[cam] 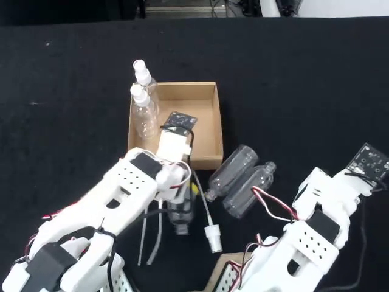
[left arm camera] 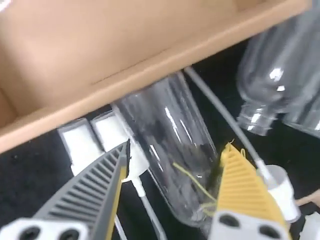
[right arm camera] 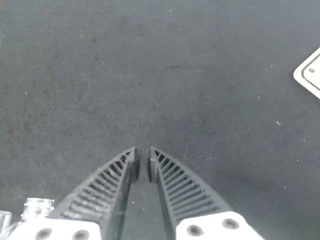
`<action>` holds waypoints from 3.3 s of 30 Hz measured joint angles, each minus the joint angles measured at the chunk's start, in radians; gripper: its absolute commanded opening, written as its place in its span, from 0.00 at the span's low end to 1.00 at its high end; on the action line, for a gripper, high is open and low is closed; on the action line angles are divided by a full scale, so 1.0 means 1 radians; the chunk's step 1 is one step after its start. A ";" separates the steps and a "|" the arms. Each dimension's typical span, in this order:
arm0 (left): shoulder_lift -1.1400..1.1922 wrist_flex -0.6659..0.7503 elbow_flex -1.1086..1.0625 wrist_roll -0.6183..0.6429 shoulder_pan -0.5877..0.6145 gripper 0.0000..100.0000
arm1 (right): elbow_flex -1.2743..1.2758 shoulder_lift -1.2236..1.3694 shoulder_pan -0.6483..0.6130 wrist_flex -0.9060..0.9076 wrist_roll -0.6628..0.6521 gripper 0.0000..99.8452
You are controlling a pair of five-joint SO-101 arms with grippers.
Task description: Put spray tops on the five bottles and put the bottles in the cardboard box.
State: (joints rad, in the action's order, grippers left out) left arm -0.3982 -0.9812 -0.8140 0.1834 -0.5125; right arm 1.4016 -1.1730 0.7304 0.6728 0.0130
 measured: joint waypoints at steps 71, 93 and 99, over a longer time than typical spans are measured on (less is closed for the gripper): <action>-0.029 -0.021 -0.104 -0.129 -0.118 0.05 | 0.100 0.000 -0.011 -0.051 0.000 0.03; -0.388 -0.585 0.466 -0.460 0.259 0.05 | 0.100 0.000 -0.011 -0.057 0.000 0.03; -0.390 -0.667 0.712 -0.460 0.692 0.05 | 0.100 0.000 -0.011 -0.057 0.000 0.03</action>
State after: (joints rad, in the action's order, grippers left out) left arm -0.7879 -1.6487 -0.1020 -0.2770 0.1795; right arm 1.5014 -1.1730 0.7196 0.6160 0.0130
